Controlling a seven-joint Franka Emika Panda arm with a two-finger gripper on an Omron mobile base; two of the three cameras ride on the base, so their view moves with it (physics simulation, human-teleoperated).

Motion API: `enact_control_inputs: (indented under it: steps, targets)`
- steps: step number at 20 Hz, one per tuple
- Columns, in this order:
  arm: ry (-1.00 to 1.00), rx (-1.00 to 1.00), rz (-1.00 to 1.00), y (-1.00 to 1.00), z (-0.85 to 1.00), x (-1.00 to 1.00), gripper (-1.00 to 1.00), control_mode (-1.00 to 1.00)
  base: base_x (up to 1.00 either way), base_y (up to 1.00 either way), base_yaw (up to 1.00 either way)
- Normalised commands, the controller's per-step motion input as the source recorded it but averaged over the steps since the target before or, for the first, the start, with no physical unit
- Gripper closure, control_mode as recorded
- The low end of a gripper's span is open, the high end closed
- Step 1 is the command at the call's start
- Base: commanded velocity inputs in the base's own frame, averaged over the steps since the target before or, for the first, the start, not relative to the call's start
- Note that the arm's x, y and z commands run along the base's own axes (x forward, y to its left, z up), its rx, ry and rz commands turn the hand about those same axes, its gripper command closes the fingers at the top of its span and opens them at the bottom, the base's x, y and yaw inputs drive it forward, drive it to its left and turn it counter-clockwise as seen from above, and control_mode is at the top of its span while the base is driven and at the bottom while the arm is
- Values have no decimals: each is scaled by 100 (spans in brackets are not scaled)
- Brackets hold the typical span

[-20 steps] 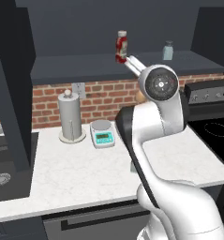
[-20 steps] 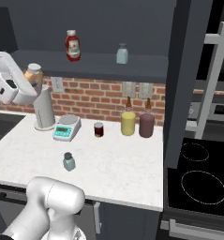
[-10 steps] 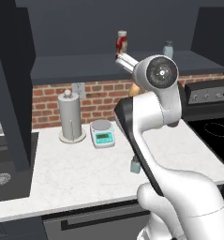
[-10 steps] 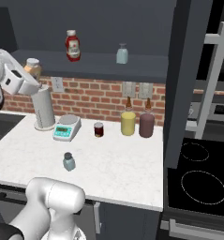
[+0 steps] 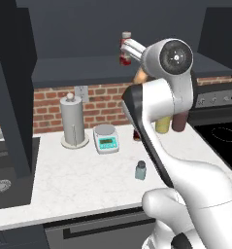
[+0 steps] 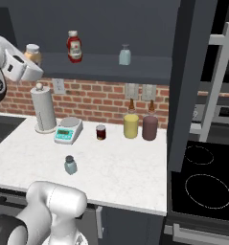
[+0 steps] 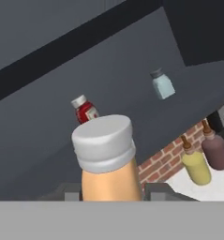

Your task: Put the shaker and condiment bottle from the counter next to their counterparts in the cabinet.

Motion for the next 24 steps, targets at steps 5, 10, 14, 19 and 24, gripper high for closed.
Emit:
enact_control_inputs:
  steps: [5, 10, 14, 19, 24]
  targets:
    - [1, -13, 2, 0, 0, 46, 100, -100, 0, 0, 0]
    - [0, -19, 11, 0, -18, 40, 100, -100, 0, 0, 0]
    - [0, -19, 22, 0, -5, 38, 100, -100, 0, 0, 0]
    - [1, -19, 22, 14, -30, 28, 100, -100, 0, 0, 0]
    - [-8, -11, 3, 15, 2, 17, 100, -100, 0, 0, 0]
